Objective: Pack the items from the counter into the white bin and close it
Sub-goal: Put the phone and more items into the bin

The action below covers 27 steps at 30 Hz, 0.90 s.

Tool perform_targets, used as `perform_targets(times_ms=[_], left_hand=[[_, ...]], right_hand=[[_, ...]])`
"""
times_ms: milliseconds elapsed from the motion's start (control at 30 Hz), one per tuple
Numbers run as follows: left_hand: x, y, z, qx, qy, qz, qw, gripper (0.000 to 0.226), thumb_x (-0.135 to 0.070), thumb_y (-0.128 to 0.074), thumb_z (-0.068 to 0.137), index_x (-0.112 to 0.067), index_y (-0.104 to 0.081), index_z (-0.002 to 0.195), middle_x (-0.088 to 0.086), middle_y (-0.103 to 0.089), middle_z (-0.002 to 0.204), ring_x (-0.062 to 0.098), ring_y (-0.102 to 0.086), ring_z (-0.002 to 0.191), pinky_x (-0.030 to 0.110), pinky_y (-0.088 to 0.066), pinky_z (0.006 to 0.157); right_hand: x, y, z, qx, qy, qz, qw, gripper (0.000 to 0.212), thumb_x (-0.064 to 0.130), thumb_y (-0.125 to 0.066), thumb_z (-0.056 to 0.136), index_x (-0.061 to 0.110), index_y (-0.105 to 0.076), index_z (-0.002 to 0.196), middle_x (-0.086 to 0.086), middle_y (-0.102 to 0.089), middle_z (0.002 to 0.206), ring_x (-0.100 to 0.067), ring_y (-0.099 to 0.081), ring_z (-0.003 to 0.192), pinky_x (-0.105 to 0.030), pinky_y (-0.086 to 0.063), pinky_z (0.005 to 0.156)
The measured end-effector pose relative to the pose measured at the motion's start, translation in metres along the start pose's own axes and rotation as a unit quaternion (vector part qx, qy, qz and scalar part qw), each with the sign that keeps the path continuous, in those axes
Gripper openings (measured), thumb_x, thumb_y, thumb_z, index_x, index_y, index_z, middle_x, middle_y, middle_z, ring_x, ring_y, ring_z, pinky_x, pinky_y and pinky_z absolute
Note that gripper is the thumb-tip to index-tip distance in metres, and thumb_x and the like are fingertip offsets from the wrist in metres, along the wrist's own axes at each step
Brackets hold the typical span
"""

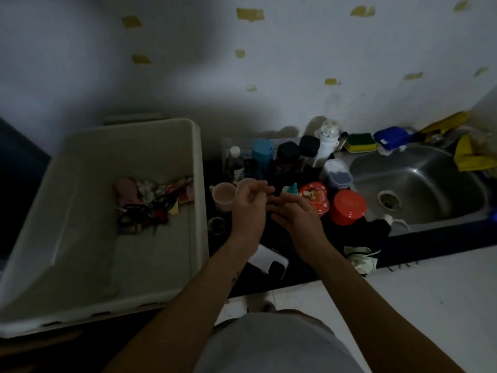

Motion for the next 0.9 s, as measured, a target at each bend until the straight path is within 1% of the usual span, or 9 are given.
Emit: perform_targets(times_ms=[67,100,200,300,433,533,633,800,900], left_hand=[[0.028,0.0,-0.005,-0.005,0.007,0.039,0.999,0.023,-0.003,-0.045,0.096,-0.014,-0.063,0.106,0.0,-0.071,0.102,0.013,-0.068,0.094,0.021,-0.055,0.076],[0.042,0.003,-0.006,-0.012,0.014,0.061,0.998,0.024,-0.004,-0.045,0.097,-0.017,-0.063,0.103,-0.002,-0.07,0.101,0.012,-0.067,0.095,0.021,-0.054,0.078],[0.084,0.018,-0.009,-0.042,0.055,0.109,0.992,0.023,-0.005,-0.046,0.098,-0.022,-0.061,0.1,-0.002,-0.067,0.103,0.016,-0.064,0.102,0.028,-0.052,0.089],[0.114,0.036,-0.005,-0.071,0.097,0.161,0.98,0.021,-0.004,-0.046,0.097,-0.016,-0.062,0.105,-0.001,-0.065,0.106,0.02,-0.06,0.107,0.035,-0.048,0.097],[0.134,0.057,0.004,-0.087,0.136,0.227,0.96,0.027,-0.005,-0.046,0.097,-0.012,-0.06,0.119,0.006,-0.059,0.124,0.024,-0.054,0.115,0.038,-0.043,0.102],[0.143,0.062,0.007,-0.065,0.147,0.25,0.955,0.033,-0.008,-0.047,0.097,-0.013,-0.054,0.129,0.008,-0.054,0.131,0.026,-0.052,0.118,0.043,-0.043,0.105],[0.154,0.063,0.007,-0.051,0.167,0.268,0.948,0.038,-0.01,-0.048,0.097,-0.015,-0.049,0.135,0.01,-0.051,0.136,0.027,-0.05,0.121,0.042,-0.044,0.104],[0.169,0.061,0.002,-0.049,0.185,0.263,0.946,0.046,-0.005,-0.047,0.095,-0.016,-0.044,0.14,0.011,-0.047,0.14,0.027,-0.048,0.124,0.032,-0.042,0.096],[0.174,0.059,0.001,-0.045,0.197,0.254,0.946,0.052,-0.003,-0.047,0.095,-0.016,-0.04,0.144,0.011,-0.044,0.145,0.028,-0.045,0.129,0.035,-0.041,0.103]], right_hand=[[-0.017,0.022,0.002,-0.023,-0.026,-0.014,0.999,0.025,0.003,-0.044,0.096,0.01,-0.063,0.111,-0.013,-0.071,0.11,-0.022,-0.071,0.1,-0.029,-0.057,0.08],[-0.027,0.031,0.003,-0.033,-0.043,-0.023,0.998,0.024,0.003,-0.044,0.097,0.01,-0.062,0.111,-0.012,-0.07,0.111,-0.022,-0.071,0.1,-0.03,-0.058,0.081],[-0.056,0.052,0.004,-0.048,-0.088,-0.059,0.993,0.024,0.004,-0.042,0.099,0.01,-0.061,0.112,-0.012,-0.067,0.114,-0.023,-0.068,0.102,-0.031,-0.057,0.082],[-0.079,0.069,0.007,-0.064,-0.13,-0.081,0.986,0.024,0.004,-0.043,0.099,0.008,-0.061,0.114,-0.013,-0.065,0.113,-0.024,-0.067,0.1,-0.028,-0.057,0.076],[-0.106,0.087,0.011,-0.077,-0.164,-0.105,0.978,0.024,0.005,-0.044,0.099,0.008,-0.061,0.116,-0.01,-0.063,0.113,-0.02,-0.065,0.099,-0.024,-0.055,0.073],[-0.118,0.096,0.015,-0.078,-0.166,-0.146,0.972,0.026,0.003,-0.044,0.097,0.012,-0.062,0.112,-0.005,-0.062,0.108,-0.017,-0.062,0.098,-0.024,-0.054,0.079],[-0.127,0.105,0.016,-0.079,-0.166,-0.195,0.963,0.027,0.006,-0.044,0.096,0.018,-0.062,0.112,0.001,-0.061,0.105,-0.01,-0.059,0.093,-0.025,-0.051,0.082],[-0.137,0.115,0.013,-0.089,-0.175,-0.232,0.953,0.029,0.01,-0.044,0.096,0.021,-0.058,0.119,-0.001,-0.06,0.108,-0.01,-0.058,0.089,-0.023,-0.046,0.069],[-0.144,0.119,0.013,-0.093,-0.188,-0.24,0.948,0.03,0.012,-0.045,0.097,0.021,-0.054,0.124,0.002,-0.06,0.1,-0.01,-0.058,0.083,-0.024,-0.049,0.068]])
Point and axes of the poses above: each hand's wrist, its own z-axis towards the middle knuckle, its own y-axis out of the back of the hand, x = y × z, the point moved 8 cm from there along z, towards the middle knuckle
